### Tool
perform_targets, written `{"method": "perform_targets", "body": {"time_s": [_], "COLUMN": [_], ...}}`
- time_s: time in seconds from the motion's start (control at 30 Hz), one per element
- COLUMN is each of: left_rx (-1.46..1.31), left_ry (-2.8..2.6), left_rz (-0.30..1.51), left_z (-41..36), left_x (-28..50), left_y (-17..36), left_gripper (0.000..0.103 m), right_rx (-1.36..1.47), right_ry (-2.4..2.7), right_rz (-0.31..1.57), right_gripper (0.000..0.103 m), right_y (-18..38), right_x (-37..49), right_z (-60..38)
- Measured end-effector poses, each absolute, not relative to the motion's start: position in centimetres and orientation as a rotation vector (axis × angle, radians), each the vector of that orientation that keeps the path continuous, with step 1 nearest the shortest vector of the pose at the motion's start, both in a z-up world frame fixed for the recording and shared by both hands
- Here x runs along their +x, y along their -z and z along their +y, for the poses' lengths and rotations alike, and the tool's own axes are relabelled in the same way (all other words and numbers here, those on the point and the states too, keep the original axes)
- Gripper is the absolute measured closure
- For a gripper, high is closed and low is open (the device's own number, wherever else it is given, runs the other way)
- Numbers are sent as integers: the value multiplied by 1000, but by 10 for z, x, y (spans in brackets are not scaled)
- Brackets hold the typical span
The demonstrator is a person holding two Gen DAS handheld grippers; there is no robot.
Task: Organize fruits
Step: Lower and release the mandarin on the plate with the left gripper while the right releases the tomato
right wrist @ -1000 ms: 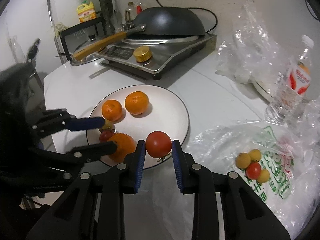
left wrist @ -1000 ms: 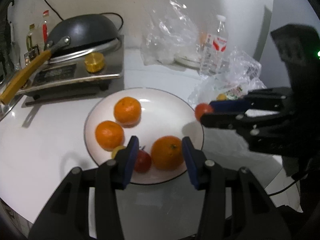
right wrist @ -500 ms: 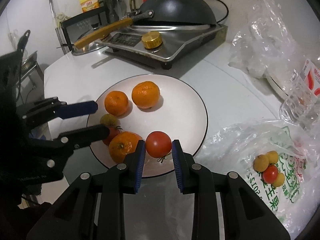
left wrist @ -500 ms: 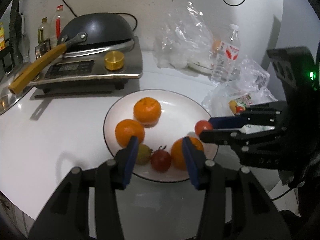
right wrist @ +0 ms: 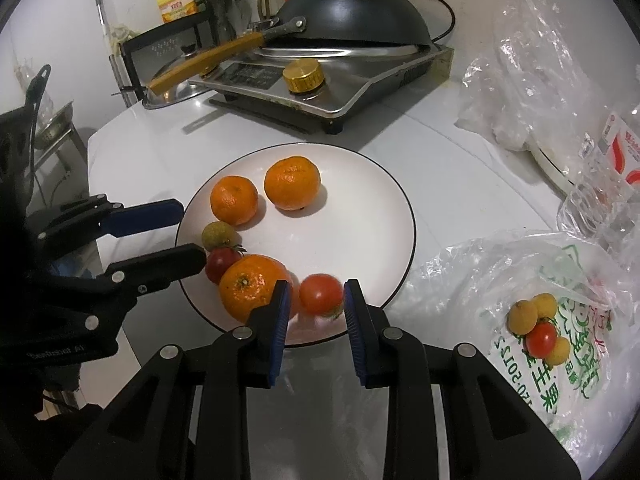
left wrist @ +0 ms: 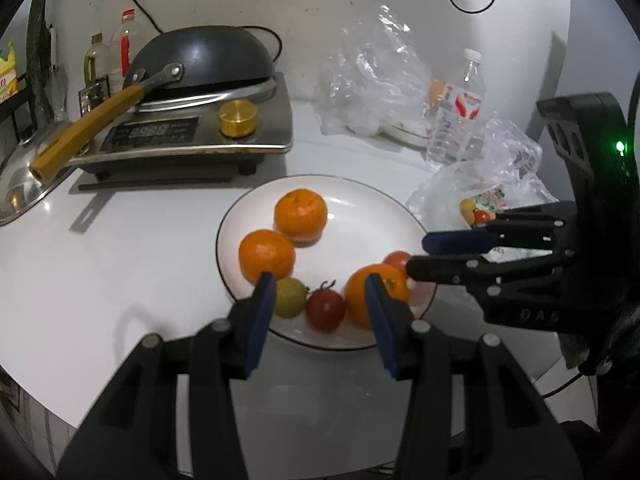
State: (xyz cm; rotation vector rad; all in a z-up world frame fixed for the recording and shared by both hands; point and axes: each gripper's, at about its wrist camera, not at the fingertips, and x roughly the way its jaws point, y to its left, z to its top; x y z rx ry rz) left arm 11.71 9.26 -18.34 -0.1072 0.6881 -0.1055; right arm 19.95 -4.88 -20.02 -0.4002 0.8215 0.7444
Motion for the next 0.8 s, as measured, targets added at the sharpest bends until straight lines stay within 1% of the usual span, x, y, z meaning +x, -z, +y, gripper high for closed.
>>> {"method": "perform_targets", "body": {"time_s": [0.8], "left_rx": [-41], "left_ry": [124], "left_rz": [675], "left_z": [52], "left_x": [114], "left_y": [168], "left_gripper": [55], "right_rx": [-334], "right_ry": [-718], "right_rz": [743], "right_gripper": [74], "right_y": [172], "right_x": [181], "right_z": [-99]}}
